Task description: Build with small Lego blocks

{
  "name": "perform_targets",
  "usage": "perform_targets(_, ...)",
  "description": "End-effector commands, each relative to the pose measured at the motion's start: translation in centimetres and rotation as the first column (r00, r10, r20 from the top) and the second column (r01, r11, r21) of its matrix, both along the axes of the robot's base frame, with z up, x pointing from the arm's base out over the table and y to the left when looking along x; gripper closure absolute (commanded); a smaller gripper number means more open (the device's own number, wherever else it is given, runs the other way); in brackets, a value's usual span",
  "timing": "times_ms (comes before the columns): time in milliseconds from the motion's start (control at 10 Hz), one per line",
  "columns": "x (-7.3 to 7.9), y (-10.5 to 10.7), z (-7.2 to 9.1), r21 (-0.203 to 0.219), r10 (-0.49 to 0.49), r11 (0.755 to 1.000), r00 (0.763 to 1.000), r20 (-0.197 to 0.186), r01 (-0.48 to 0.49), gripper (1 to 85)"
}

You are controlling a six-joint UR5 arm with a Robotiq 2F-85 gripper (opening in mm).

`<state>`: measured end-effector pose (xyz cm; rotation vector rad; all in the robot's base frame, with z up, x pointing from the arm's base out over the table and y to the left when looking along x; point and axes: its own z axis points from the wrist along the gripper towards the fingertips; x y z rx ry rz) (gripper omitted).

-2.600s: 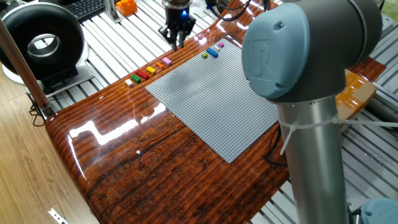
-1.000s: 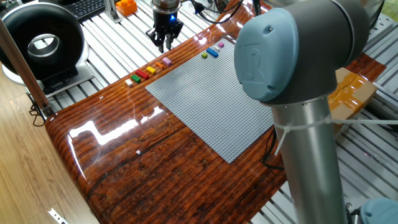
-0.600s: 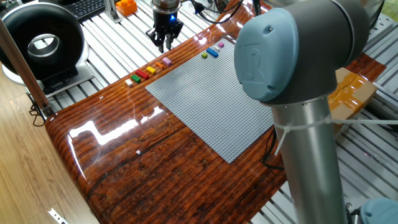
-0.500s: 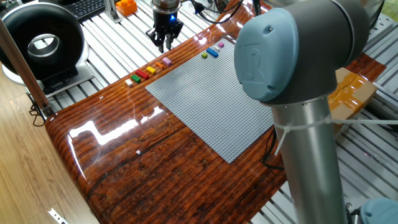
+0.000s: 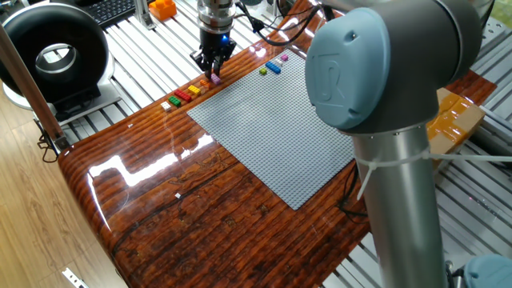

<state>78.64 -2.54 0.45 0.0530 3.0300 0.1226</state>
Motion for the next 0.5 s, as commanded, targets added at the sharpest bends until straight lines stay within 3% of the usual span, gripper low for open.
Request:
perform_targets(0, -0.25, 0.45, 0.24, 0.022, -0.036, 0.999, 0.999, -0.006, 0.036, 57.0)
perform_targets(400, -0.62, 0.44, 0.17, 0.028, -0.058, 0.998, 0.998, -0.011, 0.059, 59.7)
